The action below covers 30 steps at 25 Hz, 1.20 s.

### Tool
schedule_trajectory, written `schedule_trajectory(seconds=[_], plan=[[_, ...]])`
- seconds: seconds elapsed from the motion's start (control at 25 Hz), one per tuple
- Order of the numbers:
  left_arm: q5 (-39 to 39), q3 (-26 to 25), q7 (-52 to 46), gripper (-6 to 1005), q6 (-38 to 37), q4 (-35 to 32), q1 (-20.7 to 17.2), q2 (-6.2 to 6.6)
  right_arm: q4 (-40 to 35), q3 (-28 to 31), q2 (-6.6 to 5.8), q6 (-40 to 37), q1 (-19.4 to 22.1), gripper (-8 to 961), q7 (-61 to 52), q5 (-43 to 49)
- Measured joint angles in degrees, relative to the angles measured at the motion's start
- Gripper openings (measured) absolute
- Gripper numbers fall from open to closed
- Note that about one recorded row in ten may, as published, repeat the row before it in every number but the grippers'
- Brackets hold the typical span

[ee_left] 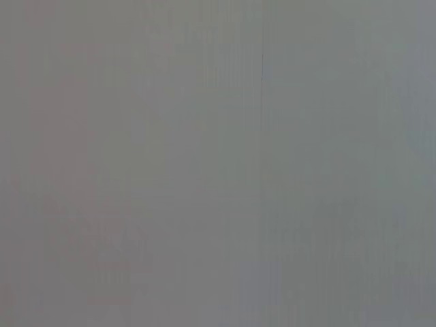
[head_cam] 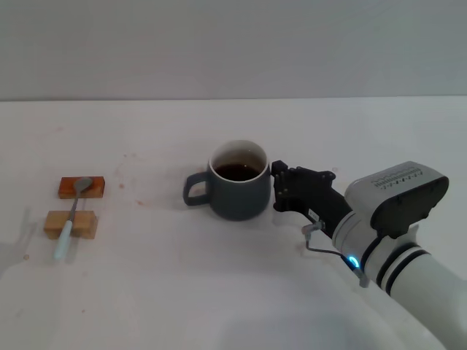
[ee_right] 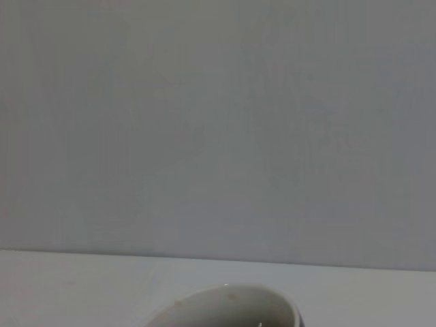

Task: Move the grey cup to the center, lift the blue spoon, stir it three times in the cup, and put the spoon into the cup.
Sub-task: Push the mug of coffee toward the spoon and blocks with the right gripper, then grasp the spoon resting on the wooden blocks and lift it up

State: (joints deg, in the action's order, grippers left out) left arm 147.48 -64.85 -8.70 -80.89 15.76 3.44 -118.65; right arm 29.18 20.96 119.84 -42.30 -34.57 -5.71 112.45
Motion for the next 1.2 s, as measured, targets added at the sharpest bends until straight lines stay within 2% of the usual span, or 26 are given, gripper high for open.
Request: schedule_trajectory(seconds=[0.4, 0.6, 0.72, 1.04, 1.2], plan=[[0.0, -0.1, 0.0, 834, -0.1, 0.0, -0.4, 0.03, 0.0, -0.2, 0.05, -1.0, 0.1, -2, 0.0, 0.0], [0.0, 0.1, -0.1, 833, -0.1, -0.1, -0.8, 0.08, -3.2, 0.0, -0.08, -7.7, 2.5, -2, 0.0, 0.0], [0.2, 0.5, -0.1, 833, -0.2, 0.1, -1.4, 0.10, -5.9, 0.0, -0.32, -14.4, 5.3, -2, 0.0, -0.1], [0.1, 7.9, -0.3, 834, -1.8, 0.8, -3.1, 0.06, -12.0, 1.6, -0.39, -25.1, 9.6, -2, 0.0, -0.7], [0.1, 10.0, -1.0, 834, -1.8, 0.8, -3.1, 0.04, -13.1, 4.1, -0.42, -26.1, 11.4, -2, 0.0, -0.7]])
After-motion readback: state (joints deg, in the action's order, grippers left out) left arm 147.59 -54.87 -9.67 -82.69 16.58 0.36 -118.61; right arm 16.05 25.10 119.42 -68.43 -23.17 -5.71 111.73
